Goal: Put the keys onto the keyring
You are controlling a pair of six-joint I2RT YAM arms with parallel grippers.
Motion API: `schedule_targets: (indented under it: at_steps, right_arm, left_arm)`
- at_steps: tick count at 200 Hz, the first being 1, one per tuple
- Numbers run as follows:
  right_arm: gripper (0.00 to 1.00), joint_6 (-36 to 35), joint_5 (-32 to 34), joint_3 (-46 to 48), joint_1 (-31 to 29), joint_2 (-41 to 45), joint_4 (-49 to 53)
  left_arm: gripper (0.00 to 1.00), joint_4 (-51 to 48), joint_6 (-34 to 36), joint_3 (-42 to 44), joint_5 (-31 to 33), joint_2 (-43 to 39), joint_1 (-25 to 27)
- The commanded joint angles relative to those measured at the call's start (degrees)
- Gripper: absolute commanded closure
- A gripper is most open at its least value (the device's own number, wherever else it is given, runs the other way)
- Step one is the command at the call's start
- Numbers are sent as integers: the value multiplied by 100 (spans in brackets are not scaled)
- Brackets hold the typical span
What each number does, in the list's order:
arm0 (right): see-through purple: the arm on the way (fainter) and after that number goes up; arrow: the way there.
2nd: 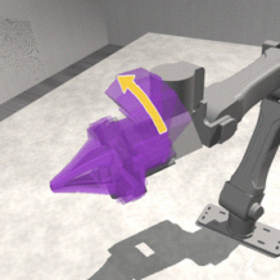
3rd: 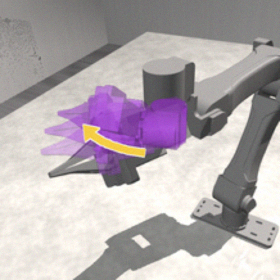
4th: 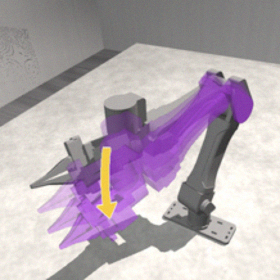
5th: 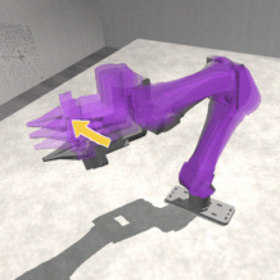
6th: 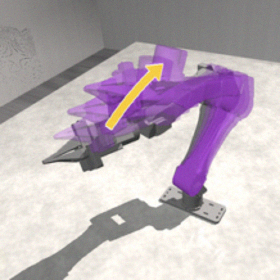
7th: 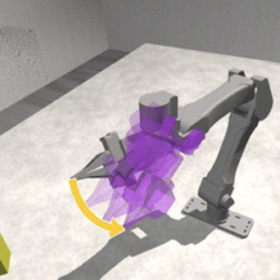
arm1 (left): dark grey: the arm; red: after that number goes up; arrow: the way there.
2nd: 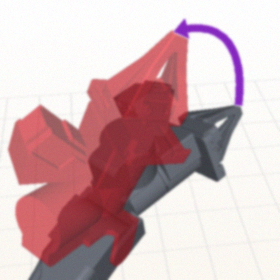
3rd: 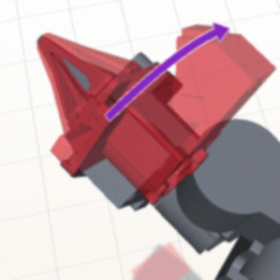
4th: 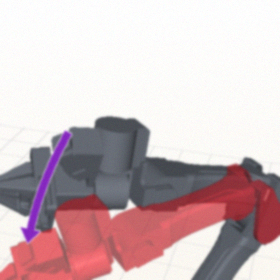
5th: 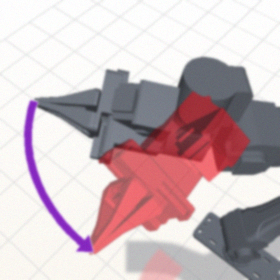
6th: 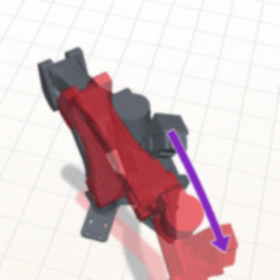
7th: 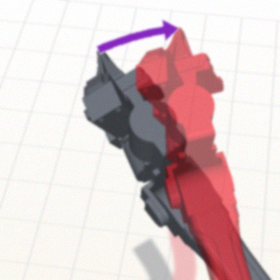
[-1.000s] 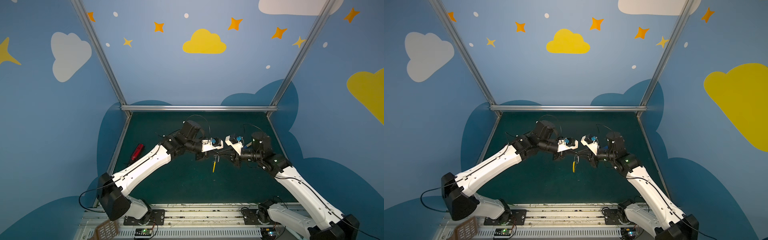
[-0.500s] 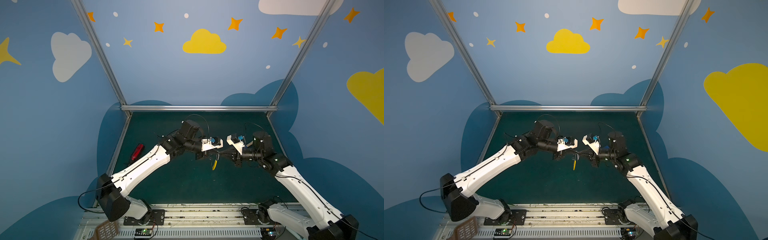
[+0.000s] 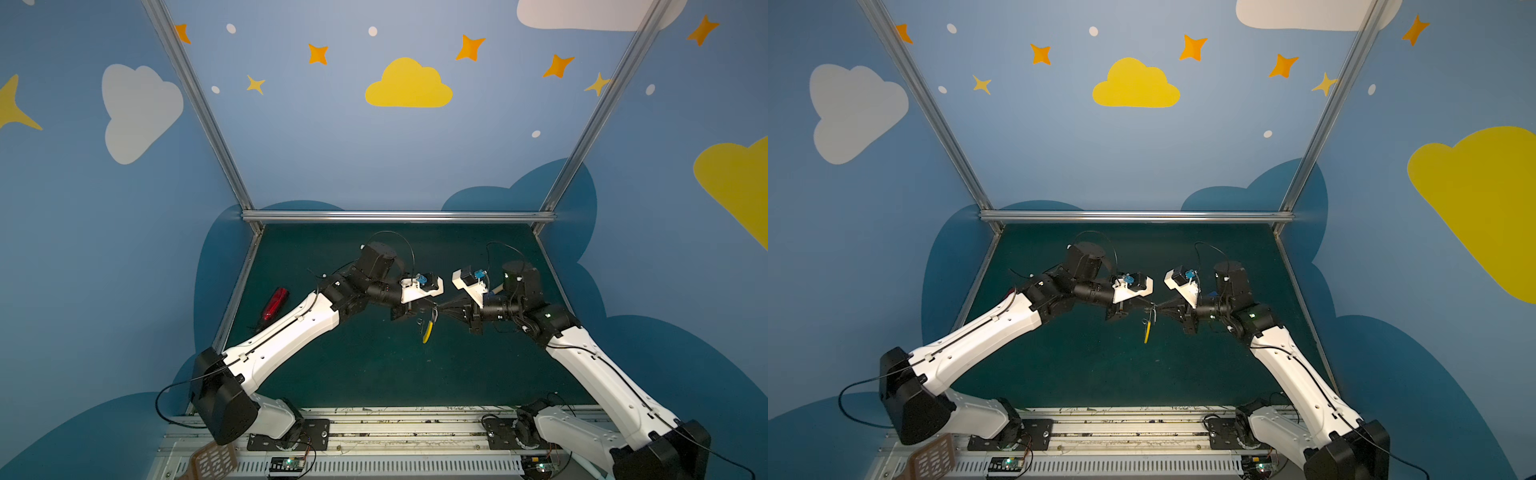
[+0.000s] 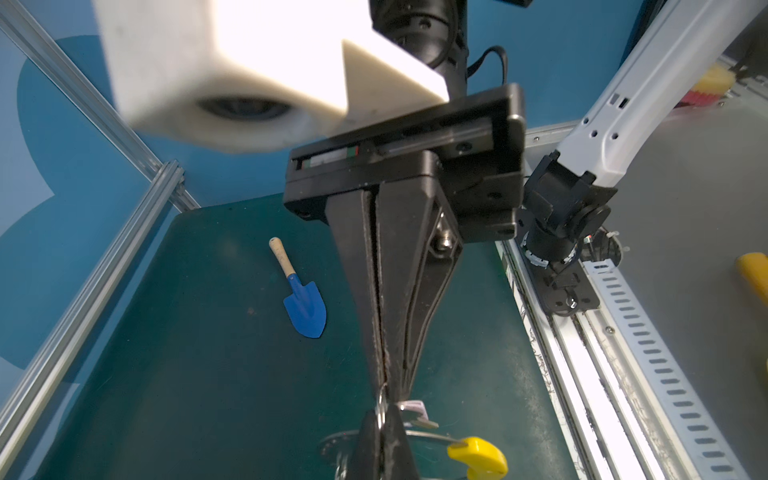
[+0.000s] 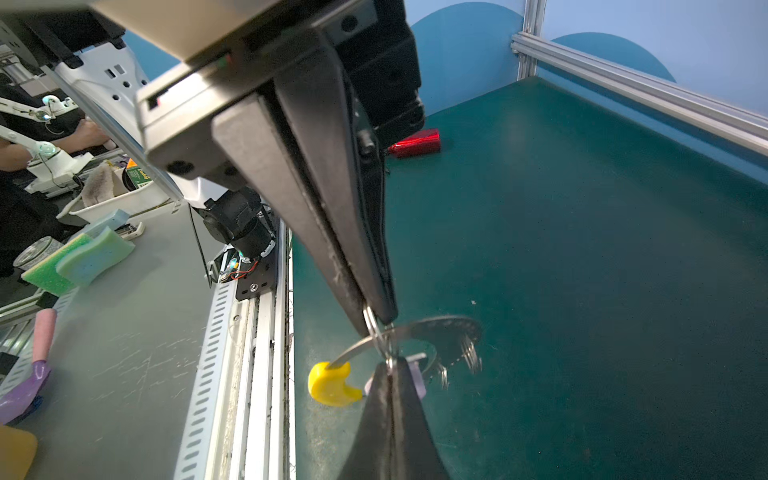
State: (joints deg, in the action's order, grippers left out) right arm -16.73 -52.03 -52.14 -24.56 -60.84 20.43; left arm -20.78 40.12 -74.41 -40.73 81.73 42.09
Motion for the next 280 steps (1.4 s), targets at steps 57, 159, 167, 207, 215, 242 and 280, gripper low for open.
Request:
schedule_targets:
  at_steps: [57, 159, 167, 207, 215, 242, 280]
  right_arm:
    - [100, -41, -336, 36, 66, -77, -19]
    - [64, -132, 558, 449, 94, 784, -852]
    - [65, -125, 542, 449, 99, 784, -927]
    - [69, 120, 336, 449, 85, 670, -1158]
    - [70, 138, 223, 447, 89, 636, -1221]
    - [78, 256, -8, 463, 76, 549, -1414]
    - [96, 232, -176, 432, 62, 498, -1362]
  left_arm:
    - [97, 1014, -680, 232, -550, -193, -105]
    - [97, 1128, -833, 262, -767, -125, -174]
    - [97, 1142, -833, 261, -796, -114, -174]
    - [97, 1208, -863, 269, -925, -96, -174]
    - [97, 1228, -865, 269, -937, -94, -173]
    - [97, 1255, -877, 269, -963, -74, -172]
    - [97, 1210, -839, 269, -910, -60, -173]
